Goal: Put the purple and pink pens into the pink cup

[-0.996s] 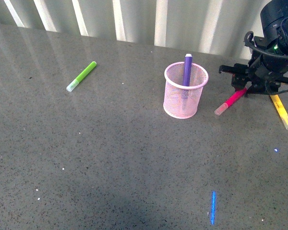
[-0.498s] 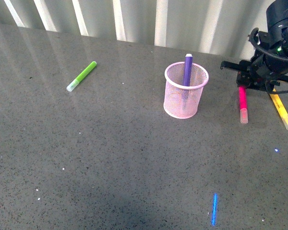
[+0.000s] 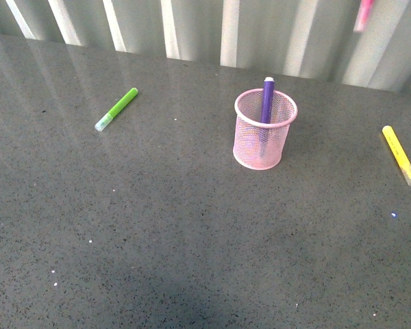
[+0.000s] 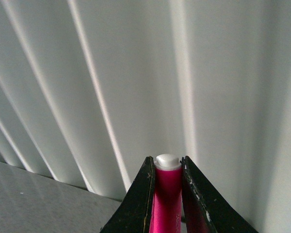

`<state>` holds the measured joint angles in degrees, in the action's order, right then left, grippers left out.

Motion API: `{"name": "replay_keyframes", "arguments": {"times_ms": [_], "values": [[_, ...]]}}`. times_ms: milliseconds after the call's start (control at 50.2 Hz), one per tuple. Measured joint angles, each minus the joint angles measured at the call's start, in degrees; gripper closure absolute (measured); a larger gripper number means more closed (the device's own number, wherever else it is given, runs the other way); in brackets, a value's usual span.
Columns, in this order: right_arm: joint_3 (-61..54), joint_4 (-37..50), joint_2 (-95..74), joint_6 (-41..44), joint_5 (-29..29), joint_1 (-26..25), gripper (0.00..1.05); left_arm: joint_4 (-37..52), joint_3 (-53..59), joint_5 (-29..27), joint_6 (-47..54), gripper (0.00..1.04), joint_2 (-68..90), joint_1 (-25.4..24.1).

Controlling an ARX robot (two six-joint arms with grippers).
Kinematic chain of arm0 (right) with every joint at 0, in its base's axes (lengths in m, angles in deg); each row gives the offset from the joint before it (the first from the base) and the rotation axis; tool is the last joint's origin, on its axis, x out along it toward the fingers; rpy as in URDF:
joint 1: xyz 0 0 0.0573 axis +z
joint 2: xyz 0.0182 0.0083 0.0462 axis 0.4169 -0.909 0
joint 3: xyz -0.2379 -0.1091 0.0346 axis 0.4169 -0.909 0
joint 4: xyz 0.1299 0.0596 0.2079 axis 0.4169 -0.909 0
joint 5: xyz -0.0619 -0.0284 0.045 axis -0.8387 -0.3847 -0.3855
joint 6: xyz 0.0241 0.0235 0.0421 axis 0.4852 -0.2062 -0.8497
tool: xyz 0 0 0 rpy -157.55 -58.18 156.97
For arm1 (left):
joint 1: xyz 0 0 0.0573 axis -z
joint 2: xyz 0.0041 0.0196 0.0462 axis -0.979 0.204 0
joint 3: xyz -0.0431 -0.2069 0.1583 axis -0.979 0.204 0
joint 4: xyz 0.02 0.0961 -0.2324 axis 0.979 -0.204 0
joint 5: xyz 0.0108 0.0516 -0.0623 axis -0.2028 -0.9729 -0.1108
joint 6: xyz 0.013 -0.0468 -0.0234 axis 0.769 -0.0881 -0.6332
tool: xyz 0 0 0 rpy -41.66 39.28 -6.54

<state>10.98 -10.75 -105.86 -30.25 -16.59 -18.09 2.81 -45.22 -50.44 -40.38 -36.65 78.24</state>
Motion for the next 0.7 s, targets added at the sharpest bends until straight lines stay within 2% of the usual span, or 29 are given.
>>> {"name": "replay_keyframes", "arguments": {"times_ms": [80, 219, 438, 697], "values": [[-3.04, 7.61, 0.15, 1.16, 4.57, 1.33, 0.94, 0.00, 0.00, 0.00, 0.00, 0.07, 0.00, 0.00], [-6.19, 14.49, -1.88, 1.51, 10.91, 3.32, 0.94, 0.00, 0.00, -0.02, 0.00, 0.07, 0.00, 0.00], [-6.69, 17.75, -7.67, 2.14, 13.84, 7.37, 0.94, 0.00, 0.00, 0.00, 0.00, 0.07, 0.00, 0.00], [-2.69, 18.58, -14.71, 1.49, 15.19, 8.66, 0.94, 0.00, 0.00, 0.00, 0.00, 0.07, 0.00, 0.00]]}}
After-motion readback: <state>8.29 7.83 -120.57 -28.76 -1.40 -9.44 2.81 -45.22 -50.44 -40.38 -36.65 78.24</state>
